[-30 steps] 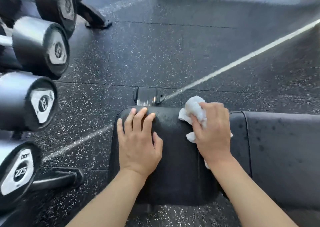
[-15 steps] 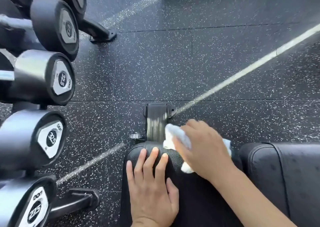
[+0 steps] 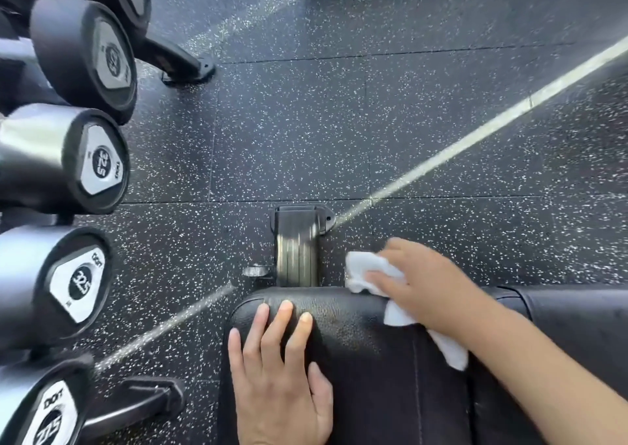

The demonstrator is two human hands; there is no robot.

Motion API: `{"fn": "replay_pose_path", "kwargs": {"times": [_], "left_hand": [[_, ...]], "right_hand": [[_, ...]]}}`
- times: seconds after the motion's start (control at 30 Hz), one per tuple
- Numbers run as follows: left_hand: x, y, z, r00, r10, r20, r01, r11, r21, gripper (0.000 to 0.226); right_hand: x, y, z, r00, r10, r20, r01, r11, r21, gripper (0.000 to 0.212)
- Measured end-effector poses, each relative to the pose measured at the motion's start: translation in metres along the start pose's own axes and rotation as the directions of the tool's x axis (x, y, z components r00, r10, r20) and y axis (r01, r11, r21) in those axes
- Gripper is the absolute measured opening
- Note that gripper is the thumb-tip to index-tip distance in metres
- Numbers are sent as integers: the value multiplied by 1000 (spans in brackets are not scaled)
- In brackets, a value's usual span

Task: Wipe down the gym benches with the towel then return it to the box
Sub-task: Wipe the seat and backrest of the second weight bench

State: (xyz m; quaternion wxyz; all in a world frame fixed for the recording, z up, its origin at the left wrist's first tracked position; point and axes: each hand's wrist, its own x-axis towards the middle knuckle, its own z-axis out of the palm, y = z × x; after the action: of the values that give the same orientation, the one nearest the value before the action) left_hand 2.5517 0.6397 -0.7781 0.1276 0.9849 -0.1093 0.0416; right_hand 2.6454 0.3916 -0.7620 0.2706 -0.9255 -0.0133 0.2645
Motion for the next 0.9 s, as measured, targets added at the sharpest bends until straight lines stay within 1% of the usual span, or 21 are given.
{"fn": "replay_pose_path", "kwargs": {"times": [0.07,0.1,0.17,0.23,0.33,0.43,0.5,0.6,0.7,0.8,0.9], "left_hand": [[0,-2,-1,1000,6,21,-6,1000,6,68],[0,-2,-1,1000,10,29,-10,1000,9,68],[1,-2,-3,999,13,39,-14,1000,19,67],[2,0,-6,999,11,44,-12,1000,10,66],[2,0,-7,998,8,61,-10,1000,23,62],[2,2,-8,997,-10,71,7,999,45,47],[3,4,-8,998,-19,61,16,998,62,41],[2,5,-10,998,-17,52,14,998,57,43],[3,4,-11,999,1,38,-2,999,35,46],[3,4,-11,1000,7,30,-8,1000,7,52],[3,4,-13,999,-2,44,2,1000,-9,55]], "right_hand": [[-21,27,-11,994,73,-86,-74,997,-16,39],[-26,29,-9,988,64,-137,-66,998,-10,38],[-29,13,4,977,1,-215,4,1000,24,30],[-19,-16,14,963,-81,-256,80,997,-13,26],[18,-67,35,955,-189,-227,165,979,-119,30],[50,-122,52,949,-266,-171,262,964,-46,34],[56,-140,54,942,-296,-161,293,955,-39,35],[40,-123,50,937,-272,-219,280,960,7,33],[-7,-89,44,895,-285,-342,287,957,-45,25],[-69,-49,54,857,-236,-459,208,972,-112,26],[-135,-24,87,784,-158,-601,105,987,-122,31]]}}
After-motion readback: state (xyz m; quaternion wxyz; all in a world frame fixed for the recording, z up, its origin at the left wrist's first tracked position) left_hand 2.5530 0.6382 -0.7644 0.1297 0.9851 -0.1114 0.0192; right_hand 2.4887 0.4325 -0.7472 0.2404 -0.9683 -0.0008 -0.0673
